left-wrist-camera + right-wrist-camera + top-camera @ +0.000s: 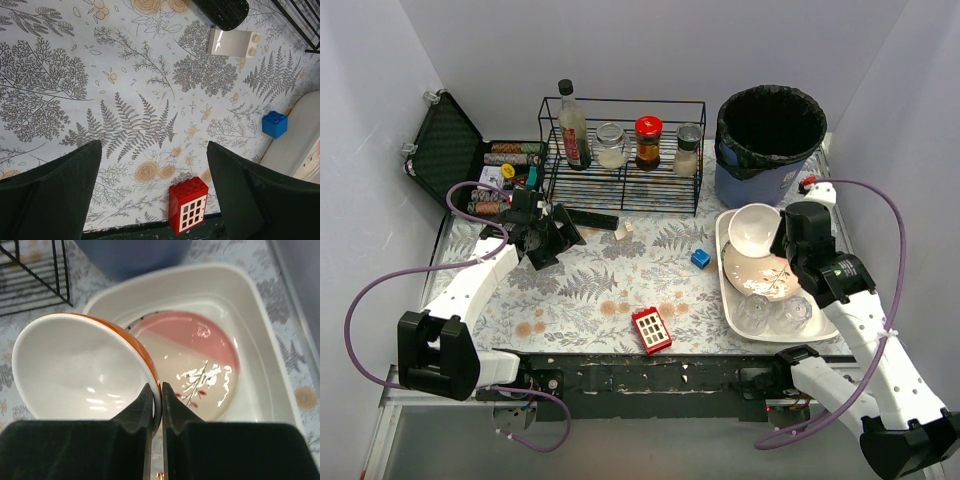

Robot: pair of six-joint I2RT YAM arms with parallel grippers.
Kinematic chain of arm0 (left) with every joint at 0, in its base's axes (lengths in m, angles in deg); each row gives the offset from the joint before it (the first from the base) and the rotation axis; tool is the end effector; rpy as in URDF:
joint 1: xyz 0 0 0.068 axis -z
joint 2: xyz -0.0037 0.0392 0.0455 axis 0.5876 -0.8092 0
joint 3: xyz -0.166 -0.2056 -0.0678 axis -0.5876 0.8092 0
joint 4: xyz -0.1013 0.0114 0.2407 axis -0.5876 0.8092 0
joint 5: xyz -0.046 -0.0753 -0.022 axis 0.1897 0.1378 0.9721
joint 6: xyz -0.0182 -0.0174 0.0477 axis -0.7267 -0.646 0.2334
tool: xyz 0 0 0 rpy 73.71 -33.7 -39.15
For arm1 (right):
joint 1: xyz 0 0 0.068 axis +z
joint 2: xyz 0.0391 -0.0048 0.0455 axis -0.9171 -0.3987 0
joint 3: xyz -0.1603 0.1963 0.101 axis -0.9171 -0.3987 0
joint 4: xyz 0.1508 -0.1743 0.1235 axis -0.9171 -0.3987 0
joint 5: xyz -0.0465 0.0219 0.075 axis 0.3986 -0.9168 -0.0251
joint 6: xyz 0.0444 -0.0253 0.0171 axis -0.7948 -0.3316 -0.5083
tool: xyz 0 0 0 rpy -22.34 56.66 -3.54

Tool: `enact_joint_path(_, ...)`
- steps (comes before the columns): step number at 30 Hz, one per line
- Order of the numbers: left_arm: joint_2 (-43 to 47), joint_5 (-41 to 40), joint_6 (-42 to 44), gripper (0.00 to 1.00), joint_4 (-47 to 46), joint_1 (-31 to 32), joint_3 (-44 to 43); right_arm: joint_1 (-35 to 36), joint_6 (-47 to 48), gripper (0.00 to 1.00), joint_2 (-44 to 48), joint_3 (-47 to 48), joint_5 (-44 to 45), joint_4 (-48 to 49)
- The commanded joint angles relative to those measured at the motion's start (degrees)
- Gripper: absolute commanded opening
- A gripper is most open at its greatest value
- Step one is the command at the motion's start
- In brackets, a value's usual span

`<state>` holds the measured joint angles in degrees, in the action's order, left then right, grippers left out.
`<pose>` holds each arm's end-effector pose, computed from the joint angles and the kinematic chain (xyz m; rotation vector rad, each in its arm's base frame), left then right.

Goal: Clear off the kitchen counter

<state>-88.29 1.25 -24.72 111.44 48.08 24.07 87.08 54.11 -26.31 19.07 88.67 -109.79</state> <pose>0.2483 -0.0576 0.2524 -1.4639 2.3187 -0.6847 0.1673 0.0443 0.3569 0.3001 1.9779 -0.0734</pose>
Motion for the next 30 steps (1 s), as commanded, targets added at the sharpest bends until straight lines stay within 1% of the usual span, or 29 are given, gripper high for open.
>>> enact_joint_path(1, 0.63, 0.47, -0.58, 0.87, -0.73, -0.32, -0.28, -0.54, -8.02, 0.01, 2.30, -3.57, -5.15, -1.28)
enact_joint_path(8, 0.55, 0.82, -1.02, 0.88, -1.43, -0.32, 0.51, -3.61, -10.31, 0.01, 0.64, -6.04, -8.05, -3.83)
enact_joint_path(12, 0.19, 0.90, -1.02, 0.88, -1.61, -0.32, 0.60, -8.52, -9.61, 0.01, -0.42, -6.47, -12.61, -4.45)
enact_joint_path(17, -0.16, 1.34, -1.20, 0.88, -2.13, -0.32, 0.78, -17.75, -7.59, 0.01, -1.30, -7.97, -20.60, -3.75)
enact_joint_path(22, 0.02, 1.52, -1.11, 0.88, -2.22, -0.32, 0.87, -22.42, -7.59, 0.01, -3.15, -11.21, -27.20, -0.06)
enact_joint_path(25, 0.54, 1.26, -1.02, 0.89, -2.05, -0.32, 1.04, -23.65, -8.12, 0.01, -4.02, -13.15, -28.79, 2.23)
enact_joint_path(30, 1.42, 0.90, -1.02, 0.89, -1.87, -0.32, 1.92, -25.85, -6.63, 0.01, -5.34, -14.65, -28.79, 3.46)
